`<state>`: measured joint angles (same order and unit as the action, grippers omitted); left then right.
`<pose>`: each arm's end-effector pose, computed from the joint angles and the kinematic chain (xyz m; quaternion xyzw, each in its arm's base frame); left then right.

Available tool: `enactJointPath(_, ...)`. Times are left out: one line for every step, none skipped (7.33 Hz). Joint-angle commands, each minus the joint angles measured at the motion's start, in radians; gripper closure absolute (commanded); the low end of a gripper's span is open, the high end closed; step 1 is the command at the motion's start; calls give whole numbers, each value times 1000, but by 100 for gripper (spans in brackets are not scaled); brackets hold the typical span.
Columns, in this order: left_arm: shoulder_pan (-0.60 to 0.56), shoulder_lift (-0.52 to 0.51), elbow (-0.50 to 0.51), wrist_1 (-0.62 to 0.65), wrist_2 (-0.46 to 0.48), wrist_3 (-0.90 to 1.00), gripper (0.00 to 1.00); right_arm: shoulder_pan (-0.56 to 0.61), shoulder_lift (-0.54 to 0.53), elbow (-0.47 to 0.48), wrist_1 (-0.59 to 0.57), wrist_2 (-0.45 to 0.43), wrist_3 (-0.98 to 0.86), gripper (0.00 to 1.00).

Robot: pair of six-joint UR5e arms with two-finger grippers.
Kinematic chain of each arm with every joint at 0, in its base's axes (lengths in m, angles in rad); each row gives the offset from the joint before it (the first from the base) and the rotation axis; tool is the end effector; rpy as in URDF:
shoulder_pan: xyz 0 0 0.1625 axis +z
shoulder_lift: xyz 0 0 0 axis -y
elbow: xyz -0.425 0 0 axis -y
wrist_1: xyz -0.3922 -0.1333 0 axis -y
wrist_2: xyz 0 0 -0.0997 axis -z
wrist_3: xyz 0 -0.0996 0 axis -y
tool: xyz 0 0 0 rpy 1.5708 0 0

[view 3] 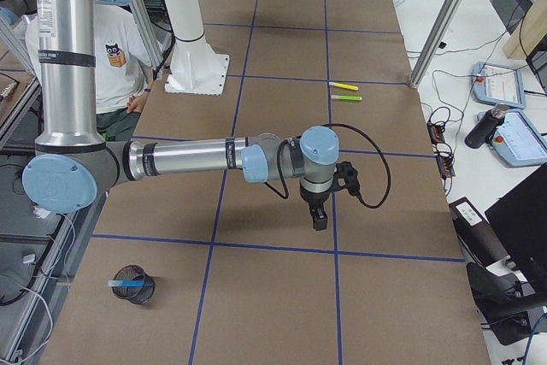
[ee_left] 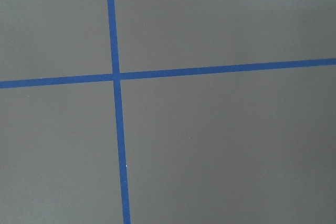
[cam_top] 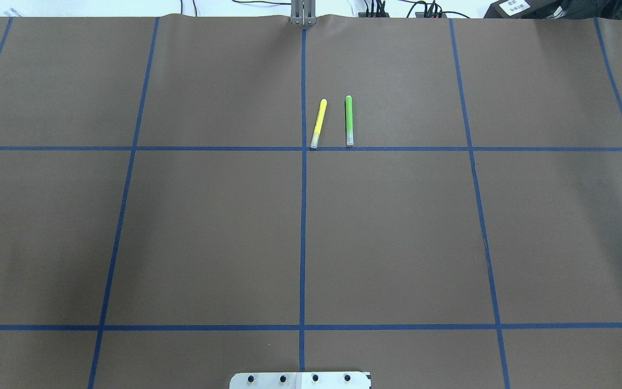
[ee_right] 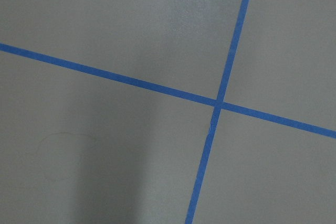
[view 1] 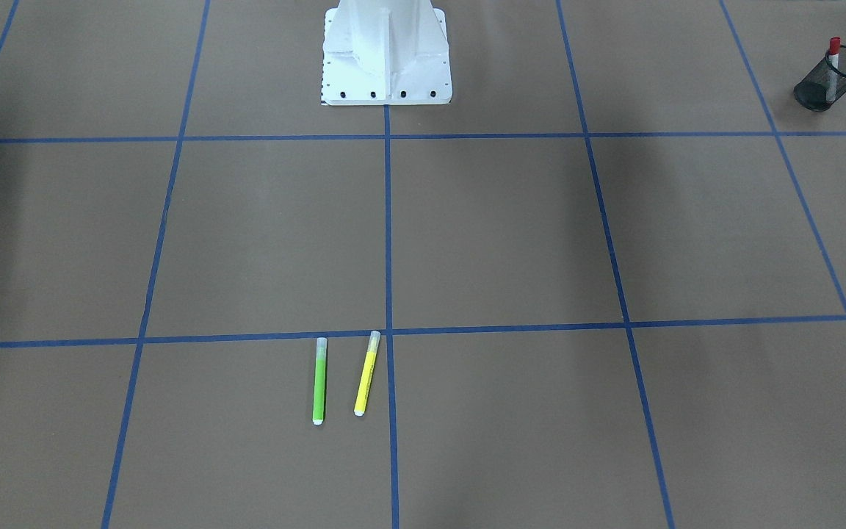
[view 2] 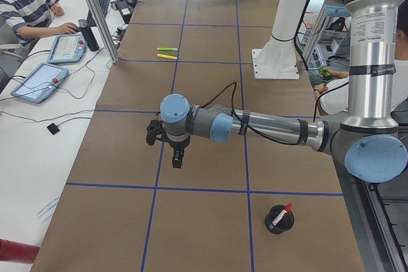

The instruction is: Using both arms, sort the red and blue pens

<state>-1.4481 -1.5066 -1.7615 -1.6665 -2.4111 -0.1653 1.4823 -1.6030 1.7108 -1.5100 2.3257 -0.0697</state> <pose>-0.0007 -0.4774 0.5800 0.0420 0.4157 0.0259 0.9082 0.0218 -0.4905 0.5999 0.0748 -0.3680 -0.1041 0.9210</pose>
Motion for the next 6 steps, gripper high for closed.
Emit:
enactJointPath(0,0,-7,-3,7,1,0,0,-2,0,-1,3,1,0)
enactJointPath(0,0,-7,-3,12,1,0,0,-2,0,-1,3,1,0)
enactJointPath(0,0,-7,-3,12,1,0,0,-2,0,-1,3,1,0)
enactJointPath(-2,0,-7,-3,12,3,0,0,-3,0,1,3,-1,0)
enactJointPath(-2,0,-9,-3,12,3,0,0,-6,0,2,4,-1,0)
enactJointPath(-2,0,-9,-3,12,1,0,0,-9,0,4,4,1,0)
